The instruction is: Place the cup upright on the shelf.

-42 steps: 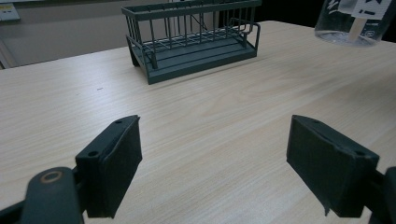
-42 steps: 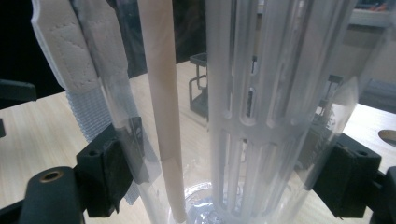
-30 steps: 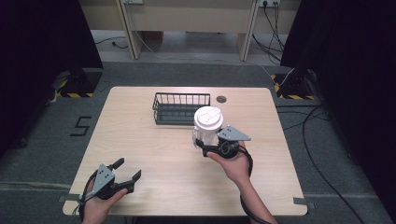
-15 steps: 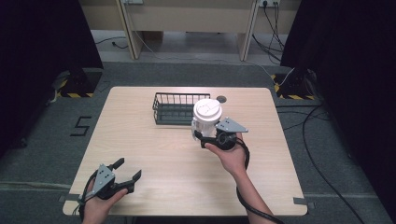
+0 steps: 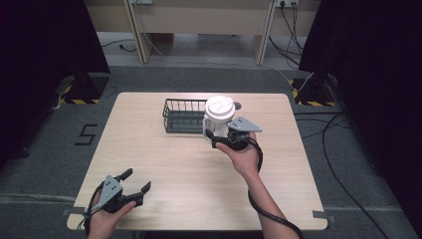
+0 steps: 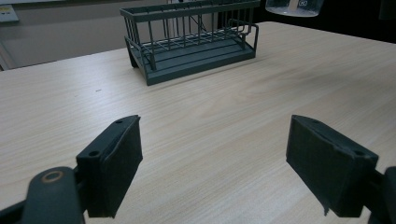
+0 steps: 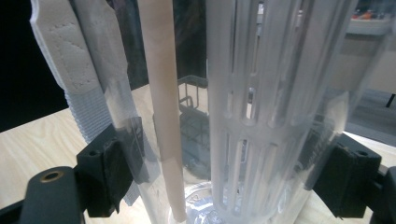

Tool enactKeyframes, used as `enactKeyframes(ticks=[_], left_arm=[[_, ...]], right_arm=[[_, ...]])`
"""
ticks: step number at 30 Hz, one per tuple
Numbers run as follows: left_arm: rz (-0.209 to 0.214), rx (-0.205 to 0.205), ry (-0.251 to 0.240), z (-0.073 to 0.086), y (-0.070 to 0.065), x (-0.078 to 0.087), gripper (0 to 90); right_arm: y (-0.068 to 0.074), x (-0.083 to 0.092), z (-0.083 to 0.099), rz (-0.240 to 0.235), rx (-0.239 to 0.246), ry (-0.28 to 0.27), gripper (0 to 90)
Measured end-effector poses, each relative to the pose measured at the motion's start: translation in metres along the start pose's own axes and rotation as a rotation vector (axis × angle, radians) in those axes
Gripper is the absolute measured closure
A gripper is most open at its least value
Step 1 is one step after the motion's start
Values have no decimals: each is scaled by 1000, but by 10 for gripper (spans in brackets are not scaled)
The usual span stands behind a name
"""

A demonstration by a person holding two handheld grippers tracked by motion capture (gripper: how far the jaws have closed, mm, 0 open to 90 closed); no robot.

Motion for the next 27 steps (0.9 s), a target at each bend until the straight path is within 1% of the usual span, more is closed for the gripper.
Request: enactKeyframes(ticks=[12,13,14,20,21,22,25,27], left_arm=[[2,0,-1,0,0,0,177],[2,0,-1,0,0,0,178],[2,0,-2,0,0,0,177],[4,1,-3,0,0,0,178],[4,1,-4,0,0,0,179],[5,0,-4,0,0,0,179],[6,0,-4,0,0,0,179],[6,0,-6,0,0,0,179]], right_arm=[[-4,-15,-12,17,-18,-9,185],[-5,-18,-15,20,-12,-9,185],[-4,-20,-16,20,-18,-8,185],[-5,-28,-21,24,-14,-10,185],[-5,-29,-21,23,-19,-5,185],[-5,-32,-23,22,-17,-2,185],[-5,-35,-24,26,-12,0,185],[-5,-40,-26,28,-9,5,185]])
Point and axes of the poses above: each handheld gripper's, and its own axes: x roughly backward along the jaws, z roughly out of its underside, y roughly to its left, the point moved 1 cm from there along -x, roughly forward along the jaws, and after that the axes turned 11 degrees about -x, right-handed, at the moved point
